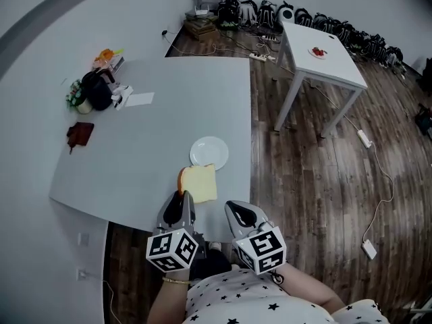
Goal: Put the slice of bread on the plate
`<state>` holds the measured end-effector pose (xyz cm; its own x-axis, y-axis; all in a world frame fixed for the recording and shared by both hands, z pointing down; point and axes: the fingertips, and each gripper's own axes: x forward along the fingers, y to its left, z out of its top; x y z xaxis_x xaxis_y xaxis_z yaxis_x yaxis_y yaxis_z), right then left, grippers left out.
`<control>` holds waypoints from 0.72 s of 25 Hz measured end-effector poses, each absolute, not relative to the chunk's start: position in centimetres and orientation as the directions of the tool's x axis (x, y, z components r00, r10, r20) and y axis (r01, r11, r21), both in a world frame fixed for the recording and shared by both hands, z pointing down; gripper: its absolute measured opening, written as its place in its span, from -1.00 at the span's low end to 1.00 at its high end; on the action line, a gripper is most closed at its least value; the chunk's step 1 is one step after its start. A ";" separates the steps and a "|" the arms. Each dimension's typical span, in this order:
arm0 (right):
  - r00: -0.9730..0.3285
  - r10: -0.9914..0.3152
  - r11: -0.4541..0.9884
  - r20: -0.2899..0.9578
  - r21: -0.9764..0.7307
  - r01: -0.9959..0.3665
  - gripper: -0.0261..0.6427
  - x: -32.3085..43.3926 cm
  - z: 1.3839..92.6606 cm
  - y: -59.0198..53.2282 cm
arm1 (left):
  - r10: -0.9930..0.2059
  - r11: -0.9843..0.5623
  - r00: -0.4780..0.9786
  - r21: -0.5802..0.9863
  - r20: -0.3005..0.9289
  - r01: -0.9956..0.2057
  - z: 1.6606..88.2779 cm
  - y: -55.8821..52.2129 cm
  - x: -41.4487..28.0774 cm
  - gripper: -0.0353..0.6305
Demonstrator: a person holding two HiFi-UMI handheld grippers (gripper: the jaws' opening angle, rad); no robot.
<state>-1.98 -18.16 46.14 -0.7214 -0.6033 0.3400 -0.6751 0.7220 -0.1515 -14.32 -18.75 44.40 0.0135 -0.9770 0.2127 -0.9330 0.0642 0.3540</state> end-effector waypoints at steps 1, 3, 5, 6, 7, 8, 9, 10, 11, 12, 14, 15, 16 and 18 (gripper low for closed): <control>-0.718 -0.606 0.720 0.343 -0.148 -0.678 -0.93 -2.3 46.1 -19.0 | -0.975 0.060 0.021 0.357 0.220 -0.932 44.7 -19.9 -14.6 -0.63; -0.709 -0.613 0.712 0.348 -0.147 -0.687 -0.93 -2.7 46.1 -20.5 | -0.970 0.055 0.034 0.356 0.239 -0.933 45.5 -22.3 -15.2 -0.63; -0.699 -0.619 0.701 0.356 -0.150 -0.697 -0.93 -3.1 46.2 -22.0 | -0.965 0.049 0.048 0.358 0.258 -0.932 46.1 -24.6 -15.6 -0.63; -0.695 -0.621 0.696 0.362 -0.151 -0.702 -0.93 -3.3 46.2 -22.6 | -0.962 0.045 0.055 0.357 0.266 -0.933 46.3 -25.8 -15.8 -0.63; -0.691 -0.623 0.693 0.368 -0.151 -0.705 -0.93 -3.5 46.3 -23.2 | -0.960 0.040 0.063 0.355 0.273 -0.934 46.5 -26.8 -15.9 -0.63; -0.686 -0.624 0.689 0.373 -0.150 -0.709 -0.93 -3.7 46.3 -23.8 | -0.957 0.034 0.072 0.355 0.280 -0.934 46.7 -27.8 -16.0 -0.63; -0.682 -0.626 0.686 0.378 -0.150 -0.712 -0.93 -4.0 46.3 -24.3 | -0.955 0.028 0.080 0.357 0.285 -0.934 46.8 -28.7 -16.1 -0.63; -0.679 -0.627 0.683 0.382 -0.149 -0.715 -0.93 -4.1 46.3 -24.9 | -0.953 0.024 0.087 0.360 0.290 -0.933 46.9 -29.7 -16.1 -0.63; -0.675 -0.629 0.680 0.385 -0.149 -0.718 -0.93 -4.3 46.3 -25.5 | -0.951 0.020 0.094 0.363 0.294 -0.932 47.1 -30.6 -16.2 -0.63; -0.671 -0.631 0.676 0.389 -0.149 -0.722 -0.93 -4.4 46.4 -26.0 | -0.949 0.017 0.101 0.366 0.299 -0.930 47.4 -31.5 -16.1 -0.63; -0.662 -0.633 0.667 0.402 -0.152 -0.729 -0.93 -4.5 46.7 -27.0 | -0.941 0.008 0.120 0.376 0.315 -0.927 48.2 -33.3 -16.0 -0.63; -0.657 -0.633 0.662 0.409 -0.154 -0.734 -0.93 -4.5 46.9 -27.4 | -0.936 0.004 0.131 0.381 0.327 -0.924 48.8 -34.1 -15.8 -0.63; -0.653 -0.633 0.657 0.416 -0.157 -0.737 -0.93 -4.6 47.1 -27.8 | -0.929 0.001 0.142 0.384 0.342 -0.923 49.5 -34.8 -15.6 -0.63; -0.645 -0.632 0.649 0.429 -0.161 -0.743 -0.93 -4.6 47.6 -28.3 | -0.913 -0.001 0.156 0.380 0.377 -0.925 51.0 -35.9 -15.2 -0.63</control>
